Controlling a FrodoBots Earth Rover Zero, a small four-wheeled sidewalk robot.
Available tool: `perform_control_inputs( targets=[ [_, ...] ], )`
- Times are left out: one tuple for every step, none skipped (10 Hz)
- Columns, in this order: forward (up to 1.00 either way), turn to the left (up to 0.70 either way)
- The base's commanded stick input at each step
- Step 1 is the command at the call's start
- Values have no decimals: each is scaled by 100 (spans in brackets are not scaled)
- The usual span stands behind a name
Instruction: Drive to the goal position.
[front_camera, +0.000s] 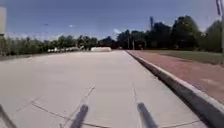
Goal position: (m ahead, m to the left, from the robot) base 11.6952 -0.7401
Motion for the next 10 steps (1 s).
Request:
perform_control_inputs(
  targets=[
    [70,0],
    [70,0],
    [70,0],
    [70,0],
    [70,0],
    [70,-10],
    [70,-35],
    [70,-35],
    [70,-35],
    [70,-23]
  ],
)
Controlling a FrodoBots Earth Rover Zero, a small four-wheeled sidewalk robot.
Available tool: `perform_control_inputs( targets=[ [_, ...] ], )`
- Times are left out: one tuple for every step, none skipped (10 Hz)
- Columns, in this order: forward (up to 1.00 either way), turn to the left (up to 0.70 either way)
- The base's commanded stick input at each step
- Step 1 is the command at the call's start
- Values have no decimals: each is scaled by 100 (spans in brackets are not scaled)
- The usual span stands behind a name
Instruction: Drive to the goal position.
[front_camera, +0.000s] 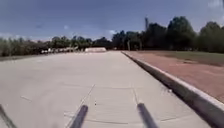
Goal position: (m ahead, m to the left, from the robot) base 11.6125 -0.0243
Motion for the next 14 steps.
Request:
perform_control_inputs(
  targets=[
    [70,-8],
    [70,0],
    [70,0],
    [70,0],
    [70,0],
    [70,0],
    [70,0],
    [70,0],
    [70,0],
    [70,0],
    [70,-14],
    [70,-35],
    [70,-8],
    [70,0]
  ],
)
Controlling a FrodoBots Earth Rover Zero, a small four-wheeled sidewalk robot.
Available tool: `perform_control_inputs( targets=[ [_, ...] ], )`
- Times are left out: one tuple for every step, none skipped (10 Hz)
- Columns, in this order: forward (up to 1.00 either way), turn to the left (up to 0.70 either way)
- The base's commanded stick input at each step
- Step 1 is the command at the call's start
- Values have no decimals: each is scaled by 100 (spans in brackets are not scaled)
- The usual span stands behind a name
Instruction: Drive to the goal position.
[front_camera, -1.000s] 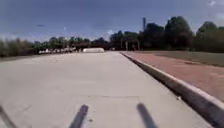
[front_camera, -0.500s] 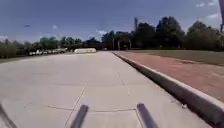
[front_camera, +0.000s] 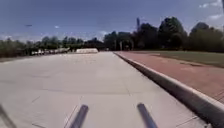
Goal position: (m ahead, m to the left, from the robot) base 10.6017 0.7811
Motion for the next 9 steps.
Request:
perform_control_inputs(
  targets=[
    [70,0],
    [70,0],
    [70,0],
    [70,0],
    [70,0],
    [70,0],
    [70,0],
    [70,0],
    [70,0]
  ],
)
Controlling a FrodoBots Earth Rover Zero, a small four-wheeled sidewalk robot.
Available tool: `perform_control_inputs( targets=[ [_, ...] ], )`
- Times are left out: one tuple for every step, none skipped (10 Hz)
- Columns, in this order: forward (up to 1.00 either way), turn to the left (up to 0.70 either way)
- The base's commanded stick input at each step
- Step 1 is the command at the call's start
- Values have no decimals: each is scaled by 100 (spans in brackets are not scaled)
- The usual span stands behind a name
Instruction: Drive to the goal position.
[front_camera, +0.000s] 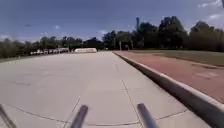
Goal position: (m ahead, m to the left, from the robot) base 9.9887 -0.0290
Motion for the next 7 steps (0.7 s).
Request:
perform_control_inputs(
  targets=[
    [70,0],
    [70,0],
    [70,0],
    [70,0],
    [70,0],
    [70,-31],
    [70,-35]
  ],
)
